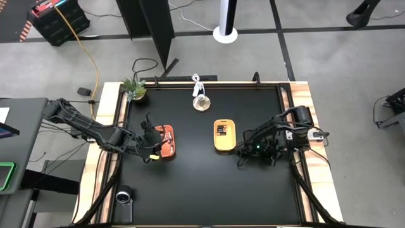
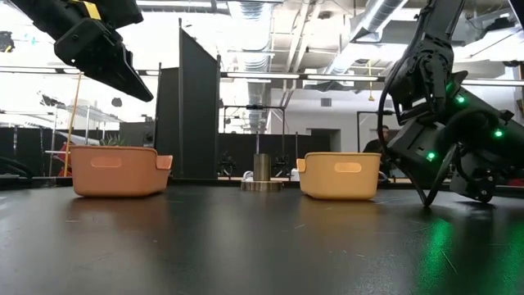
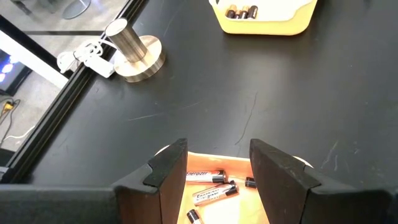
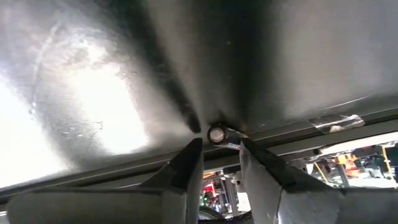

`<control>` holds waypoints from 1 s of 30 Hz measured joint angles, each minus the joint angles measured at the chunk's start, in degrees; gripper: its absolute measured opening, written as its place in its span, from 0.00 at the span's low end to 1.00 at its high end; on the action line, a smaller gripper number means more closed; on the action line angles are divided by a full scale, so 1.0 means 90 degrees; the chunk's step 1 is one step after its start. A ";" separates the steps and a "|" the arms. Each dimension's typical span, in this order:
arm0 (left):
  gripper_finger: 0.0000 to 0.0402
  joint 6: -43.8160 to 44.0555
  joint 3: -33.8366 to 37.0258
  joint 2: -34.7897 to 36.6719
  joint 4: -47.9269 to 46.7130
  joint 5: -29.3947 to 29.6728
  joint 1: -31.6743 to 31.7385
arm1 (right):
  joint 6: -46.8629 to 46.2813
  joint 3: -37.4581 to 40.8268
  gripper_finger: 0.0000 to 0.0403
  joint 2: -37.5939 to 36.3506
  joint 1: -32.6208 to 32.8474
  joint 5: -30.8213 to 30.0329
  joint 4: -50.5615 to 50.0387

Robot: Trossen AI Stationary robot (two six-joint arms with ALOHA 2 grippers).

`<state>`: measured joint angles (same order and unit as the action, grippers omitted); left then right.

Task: Sort batteries
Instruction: Put the black battery into the yellow bin

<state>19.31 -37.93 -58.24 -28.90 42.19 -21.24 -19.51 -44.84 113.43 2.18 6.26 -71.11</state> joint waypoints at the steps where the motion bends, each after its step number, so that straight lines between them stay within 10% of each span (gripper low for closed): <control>1: 0.42 0.0000 0.0000 0.0000 -0.0001 0.0001 -0.0001 | -0.0015 0.0002 0.30 0.0000 0.0022 -0.0007 0.0003; 21: 0.42 0.0000 0.0000 0.0000 -0.0001 -0.0001 0.0000 | -0.0269 -0.0016 0.06 0.0000 0.0095 -0.0008 0.0002; 30: 0.42 0.0000 0.0000 0.0002 -0.0006 -0.0002 -0.0001 | -0.1115 -0.0063 0.18 0.0015 0.0211 0.0354 0.0032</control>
<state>19.31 -37.93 -58.22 -28.95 42.17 -21.24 -29.54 -45.41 113.56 4.09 9.45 -70.82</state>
